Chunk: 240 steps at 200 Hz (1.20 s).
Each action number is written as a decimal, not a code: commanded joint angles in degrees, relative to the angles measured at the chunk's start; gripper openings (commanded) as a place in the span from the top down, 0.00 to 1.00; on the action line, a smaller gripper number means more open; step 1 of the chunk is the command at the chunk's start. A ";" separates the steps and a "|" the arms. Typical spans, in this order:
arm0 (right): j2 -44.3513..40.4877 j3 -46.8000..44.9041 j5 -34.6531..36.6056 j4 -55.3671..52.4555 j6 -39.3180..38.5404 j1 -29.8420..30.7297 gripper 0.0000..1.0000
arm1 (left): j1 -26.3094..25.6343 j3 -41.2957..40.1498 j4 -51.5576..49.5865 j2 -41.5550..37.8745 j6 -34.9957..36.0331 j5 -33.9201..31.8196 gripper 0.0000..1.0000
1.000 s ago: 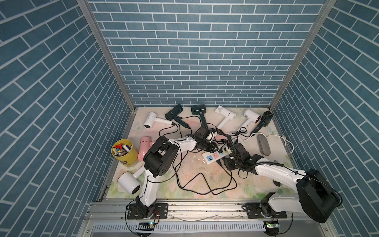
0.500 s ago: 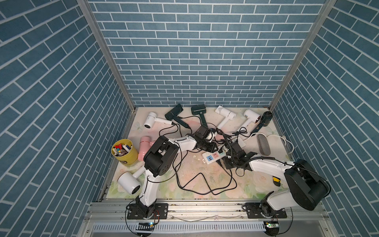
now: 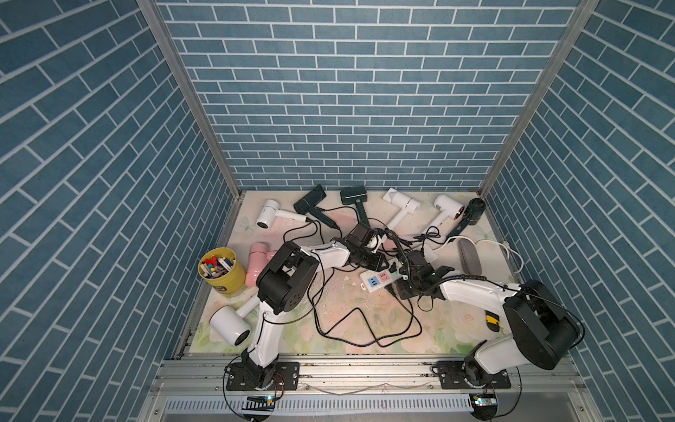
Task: Charge the blow dryers
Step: Insert the plug into the socket.
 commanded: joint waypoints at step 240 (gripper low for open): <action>-5.01 3.53 -2.23 -2.94 1.80 0.15 0.59 | 7.18 9.07 -23.67 -6.89 2.51 -8.85 0.21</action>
